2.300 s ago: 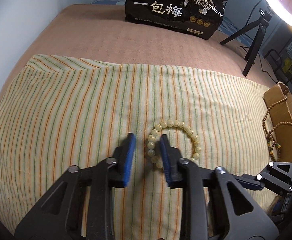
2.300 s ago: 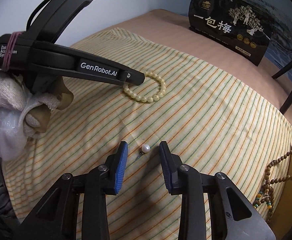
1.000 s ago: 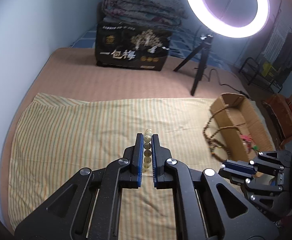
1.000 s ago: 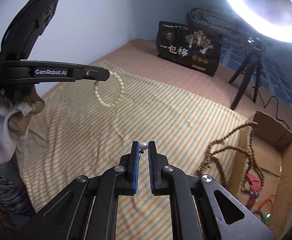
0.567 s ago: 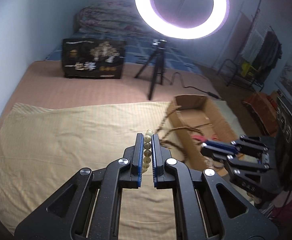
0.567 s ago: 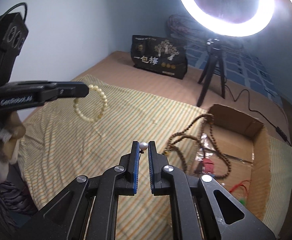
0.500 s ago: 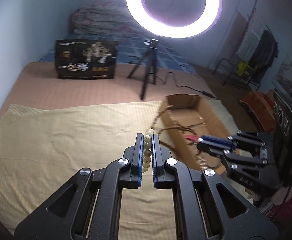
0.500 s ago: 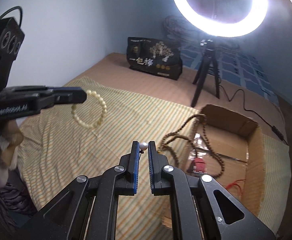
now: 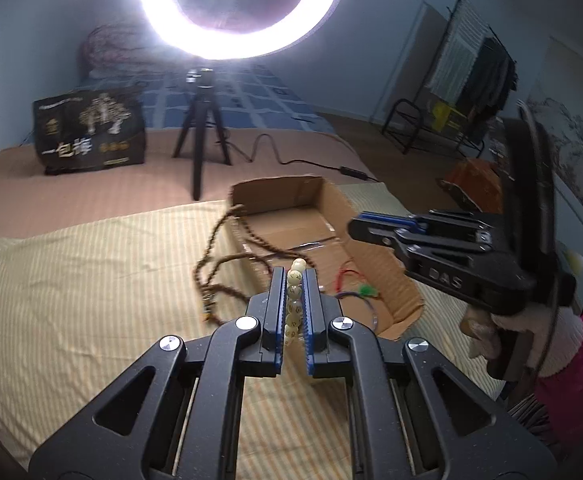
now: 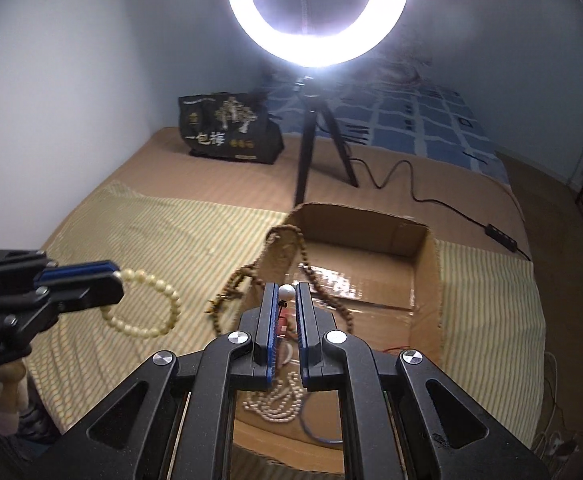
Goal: Organize jewelry
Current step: 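Carry the bracelet and pearl over the box and open both tools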
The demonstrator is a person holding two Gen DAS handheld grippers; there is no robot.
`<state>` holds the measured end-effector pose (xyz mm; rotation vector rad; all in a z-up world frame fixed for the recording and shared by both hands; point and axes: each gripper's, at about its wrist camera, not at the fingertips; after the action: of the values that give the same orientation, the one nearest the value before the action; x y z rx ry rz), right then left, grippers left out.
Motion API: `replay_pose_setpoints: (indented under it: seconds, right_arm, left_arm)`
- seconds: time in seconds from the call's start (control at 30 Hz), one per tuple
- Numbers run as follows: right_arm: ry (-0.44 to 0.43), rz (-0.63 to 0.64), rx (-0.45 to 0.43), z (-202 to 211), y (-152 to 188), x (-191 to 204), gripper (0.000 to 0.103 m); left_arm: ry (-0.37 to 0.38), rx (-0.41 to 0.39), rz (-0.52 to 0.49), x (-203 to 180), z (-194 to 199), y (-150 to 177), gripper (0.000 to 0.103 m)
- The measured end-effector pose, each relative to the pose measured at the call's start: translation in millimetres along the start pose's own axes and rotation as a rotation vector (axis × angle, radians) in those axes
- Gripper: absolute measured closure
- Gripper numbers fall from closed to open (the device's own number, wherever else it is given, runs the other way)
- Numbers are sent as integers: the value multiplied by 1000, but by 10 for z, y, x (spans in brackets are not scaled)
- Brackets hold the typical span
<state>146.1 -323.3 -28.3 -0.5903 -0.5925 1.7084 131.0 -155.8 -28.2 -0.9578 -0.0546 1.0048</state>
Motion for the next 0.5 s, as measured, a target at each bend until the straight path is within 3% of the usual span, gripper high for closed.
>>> replay_pose_setpoints:
  seconds: [0.5]
  right_arm:
    - [28, -84, 52, -193, 89, -430, 96]
  left_arm:
    - [34, 64, -68, -341, -476, 71, 98]
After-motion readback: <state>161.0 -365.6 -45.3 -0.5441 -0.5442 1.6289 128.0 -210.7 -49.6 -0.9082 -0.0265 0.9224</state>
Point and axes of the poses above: each gripper's, at about its wrist camera, not at the fingertips, and z roughly against the way its jaws point, x to its left, y to its underside, and after that the axes turned 8 degrees about y, right-handed
